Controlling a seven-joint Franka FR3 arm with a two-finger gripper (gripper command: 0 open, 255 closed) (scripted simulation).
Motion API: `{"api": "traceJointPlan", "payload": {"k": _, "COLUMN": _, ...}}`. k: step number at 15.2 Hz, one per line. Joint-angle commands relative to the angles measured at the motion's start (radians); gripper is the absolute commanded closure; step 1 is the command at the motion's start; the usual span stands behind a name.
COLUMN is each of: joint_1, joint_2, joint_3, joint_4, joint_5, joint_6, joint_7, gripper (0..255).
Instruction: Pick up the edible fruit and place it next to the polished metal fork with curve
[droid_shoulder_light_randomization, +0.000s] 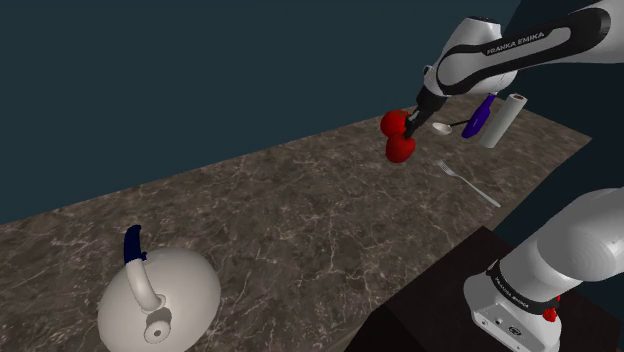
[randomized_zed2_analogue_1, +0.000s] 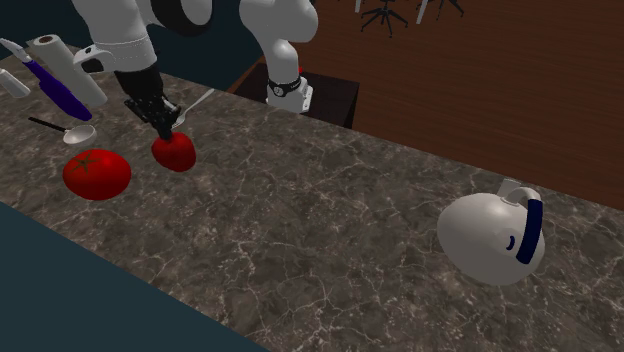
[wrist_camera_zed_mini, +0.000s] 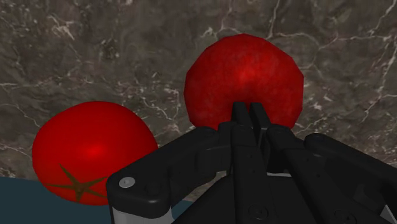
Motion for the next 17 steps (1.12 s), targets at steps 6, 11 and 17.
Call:
{"api": "traceJointPlan", "payload": {"k": 6, "joint_1": 0.0, "joint_2": 0.0, "joint_3": 0.0, "joint_4": 0.0, "joint_5": 0.0, "joint_6": 0.0, "joint_7": 0.0, "gripper": 0}}
{"api": "traceJointPlan", "payload": {"k": 11, "joint_1": -0.007, "joint_2": -0.071, "joint_3": 0.003, "joint_4": 0.042, "joint_5": -0.013, "joint_6": -0.111, "joint_7": 0.009, "gripper": 0}}
{"api": "traceJointPlan", "payload": {"k": 17, "joint_1": -0.008, "joint_2": -0.087, "joint_3": 0.003, "joint_4": 0.055, "joint_5": -0.015, "joint_6": -0.14, "joint_7": 0.01, "gripper": 0}}
